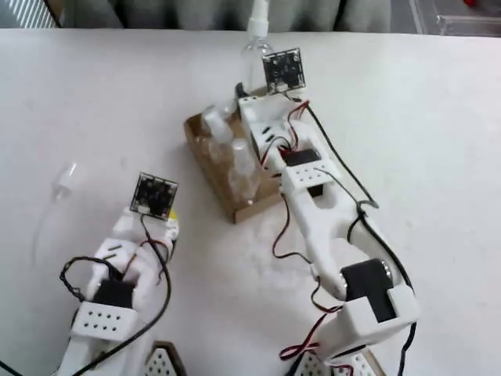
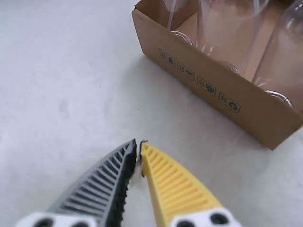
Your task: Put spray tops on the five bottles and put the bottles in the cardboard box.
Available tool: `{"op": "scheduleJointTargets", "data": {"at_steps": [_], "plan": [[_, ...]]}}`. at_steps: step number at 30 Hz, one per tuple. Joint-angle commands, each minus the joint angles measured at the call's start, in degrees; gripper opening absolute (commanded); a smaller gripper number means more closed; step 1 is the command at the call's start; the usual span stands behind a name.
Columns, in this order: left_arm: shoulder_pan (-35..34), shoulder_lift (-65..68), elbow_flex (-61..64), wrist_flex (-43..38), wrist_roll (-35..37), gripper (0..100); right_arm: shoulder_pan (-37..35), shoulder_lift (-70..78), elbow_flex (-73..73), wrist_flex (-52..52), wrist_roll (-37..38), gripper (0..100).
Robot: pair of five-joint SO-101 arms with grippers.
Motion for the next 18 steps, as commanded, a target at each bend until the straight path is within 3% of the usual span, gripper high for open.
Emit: {"op": "scheduleJointTargets", "data": {"at_steps": [1,6,18], "plan": [[0.22,-0.84,0.09,-1.85,-0.53,2,1.36,-2.95,0.7,-4.09,-0.35,2.6],[0.22,-0.75,0.44,-3.16,-0.53,2,2.07,-3.47,7.65,-15.87,0.0,1.6],[0.22,-0.75,0.44,-3.25,-0.53,2,3.82,-7.16,9.23,-14.02,-0.26,1.6]]}}
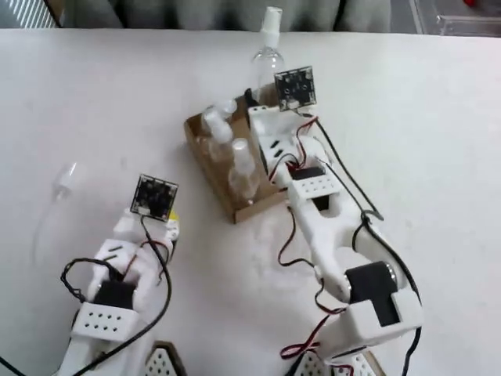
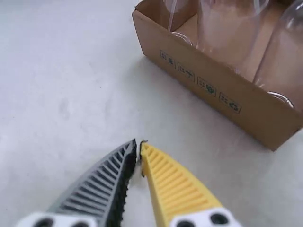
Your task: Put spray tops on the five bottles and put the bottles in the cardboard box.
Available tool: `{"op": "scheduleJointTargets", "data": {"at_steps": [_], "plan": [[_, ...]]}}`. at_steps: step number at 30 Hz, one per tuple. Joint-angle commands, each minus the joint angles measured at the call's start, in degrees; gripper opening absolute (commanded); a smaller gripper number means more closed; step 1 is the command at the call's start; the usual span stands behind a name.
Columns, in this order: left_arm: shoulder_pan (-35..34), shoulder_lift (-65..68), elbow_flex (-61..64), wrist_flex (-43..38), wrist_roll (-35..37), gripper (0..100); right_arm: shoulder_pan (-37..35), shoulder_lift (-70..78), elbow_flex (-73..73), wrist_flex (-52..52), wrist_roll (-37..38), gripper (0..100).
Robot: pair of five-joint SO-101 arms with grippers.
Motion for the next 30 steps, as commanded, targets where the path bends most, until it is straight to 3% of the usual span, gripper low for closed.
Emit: {"op": "scheduleJointTargets", "data": {"at_steps": [1,13,24,30], "plan": [[0.22,-0.75,-0.62,-1.49,-0.53,2,2.51,-6.81,-0.53,0.04,-0.26,1.6],[0.13,-0.75,-0.62,-1.58,-0.53,2,12.18,-29.76,19.52,1.19,0.26,1.6],[0.13,-0.75,-0.62,-1.58,-0.53,2,27.03,-53.49,31.47,32.31,9.23,1.6],[0.13,-0.75,-0.62,-1.58,-0.53,2,34.86,-69.32,40.62,43.12,17.05,1.6]]}}
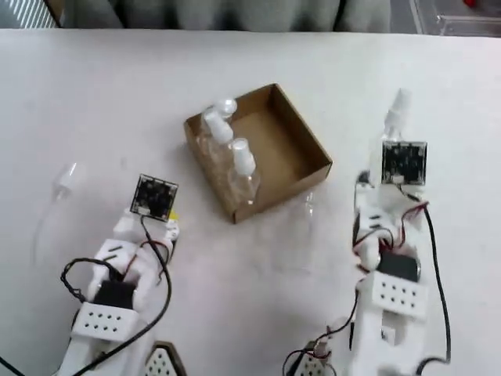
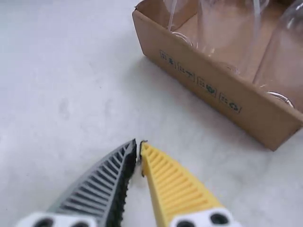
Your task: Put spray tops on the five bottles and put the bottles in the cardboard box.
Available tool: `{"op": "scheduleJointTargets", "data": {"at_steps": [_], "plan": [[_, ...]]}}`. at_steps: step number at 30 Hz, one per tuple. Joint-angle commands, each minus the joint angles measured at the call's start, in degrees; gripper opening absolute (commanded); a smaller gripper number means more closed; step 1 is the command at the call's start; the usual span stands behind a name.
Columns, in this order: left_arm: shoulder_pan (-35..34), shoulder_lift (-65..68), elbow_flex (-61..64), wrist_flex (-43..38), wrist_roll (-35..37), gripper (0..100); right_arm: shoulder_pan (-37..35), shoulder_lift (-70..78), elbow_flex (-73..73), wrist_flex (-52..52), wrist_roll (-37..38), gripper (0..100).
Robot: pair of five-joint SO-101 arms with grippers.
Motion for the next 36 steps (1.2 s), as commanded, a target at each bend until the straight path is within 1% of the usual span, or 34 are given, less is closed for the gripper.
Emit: {"op": "scheduleJointTargets", "data": {"at_steps": [1,6,10,12,14,16,19,20,26,30,33,35,36], "plan": [[0.13,-0.75,-0.62,-1.58,-0.53,2,6.2,-13.41,5.01,5.23,4.57,1.6],[0.13,-0.75,-0.62,-1.58,-0.44,2,7.69,-29.14,13.45,5.67,4.48,1.6],[-0.04,-0.92,-0.97,-1.05,-0.18,2,7.43,-42.77,19.78,5.85,-1.67,1.6],[-1.8,-0.92,-2.2,-0.62,0.09,2,6.2,-48.13,21.54,5.85,-4.13,1.6],[-4.53,-0.75,-6.24,4.31,0.62,2,4.35,-47.52,21.1,5.85,-5.63,1.6],[-7.69,-0.75,-10.9,11.69,3.96,2,2.15,-45.49,19.43,5.76,-7.38,1.6],[-10.68,-0.75,-18.64,19.87,9.32,2,-1.89,-45.41,16.79,5.41,-10.73,1.6],[-11.38,-0.75,-21.36,22.42,9.93,2,-3.3,-46.11,15.65,5.41,-11.69,1.6],[-11.65,-0.75,-37.98,37.54,9.93,2,-11.91,-47.69,9.14,5.85,-14.86,1.6],[-11.56,-0.66,-49.58,44.66,9.93,2,-17.71,-47.69,8.35,5.85,-14.86,1.6],[-11.56,-0.66,-54.07,48.62,9.93,2,-16.84,-47.69,8.35,9.71,-14.33,1.6],[-11.56,-0.66,-53.19,49.58,9.93,2,-14.02,-47.69,8.35,14.55,-13.71,1.6],[-11.56,-0.66,-51.78,49.67,9.93,2,-12.35,-47.6,8.35,17.45,-11.6,1.6]]}}
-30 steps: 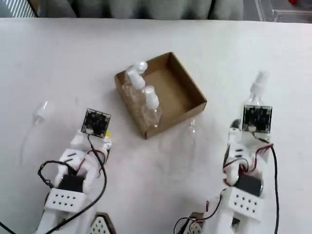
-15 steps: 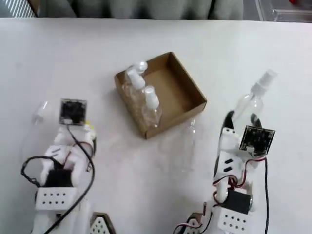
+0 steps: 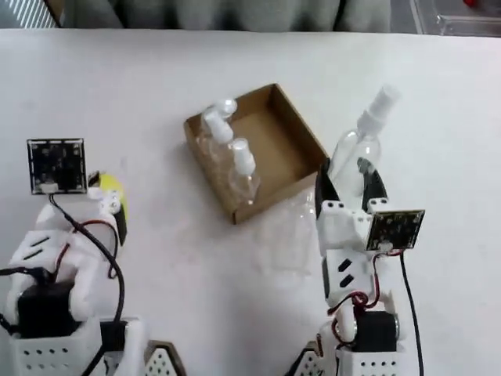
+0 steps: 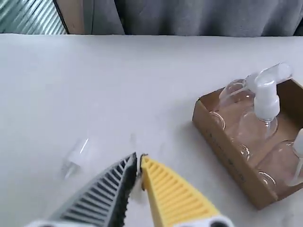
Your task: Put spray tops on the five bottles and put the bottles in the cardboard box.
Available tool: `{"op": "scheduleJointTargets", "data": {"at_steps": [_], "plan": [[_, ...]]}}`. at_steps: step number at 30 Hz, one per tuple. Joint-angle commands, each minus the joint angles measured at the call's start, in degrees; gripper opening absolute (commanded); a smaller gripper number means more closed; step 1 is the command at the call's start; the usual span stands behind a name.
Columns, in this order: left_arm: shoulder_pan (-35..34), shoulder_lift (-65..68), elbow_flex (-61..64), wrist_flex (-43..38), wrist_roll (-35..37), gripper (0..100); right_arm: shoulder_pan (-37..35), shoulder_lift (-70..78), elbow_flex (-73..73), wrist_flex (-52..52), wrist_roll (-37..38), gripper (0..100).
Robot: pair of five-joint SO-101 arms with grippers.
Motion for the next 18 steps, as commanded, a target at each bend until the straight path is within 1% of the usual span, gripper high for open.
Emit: {"op": "scheduleJointTargets", "data": {"at_steps": [1,3,5,8,10,14,18], "plan": [[-0.4,-0.22,-0.26,1.49,0.79,2,6.02,-0.66,-3.34,10.86,5.71,1.6],[-0.4,-0.22,3.78,1.23,0.79,2,10.42,-0.57,-3.34,16.31,10.46,1.6],[-0.4,-0.48,7.56,0.79,0.79,2,15.16,-0.4,-3.25,20.35,13.45,1.6],[-0.4,-0.57,13.54,-0.79,0.79,2,22.11,-0.31,-2.81,25.01,17.23,1.6],[-0.57,-0.57,16.53,-0.79,0.7,2,26.15,-0.31,-1.05,27.3,21.89,1.6],[-0.57,-0.57,18.64,-1.23,0.62,2,33.1,-0.31,5.63,28.09,31.38,1.6],[-0.4,-0.57,18.73,-2.11,0.62,2,38.37,-0.31,10.81,28.09,38.42,1.6]]}}
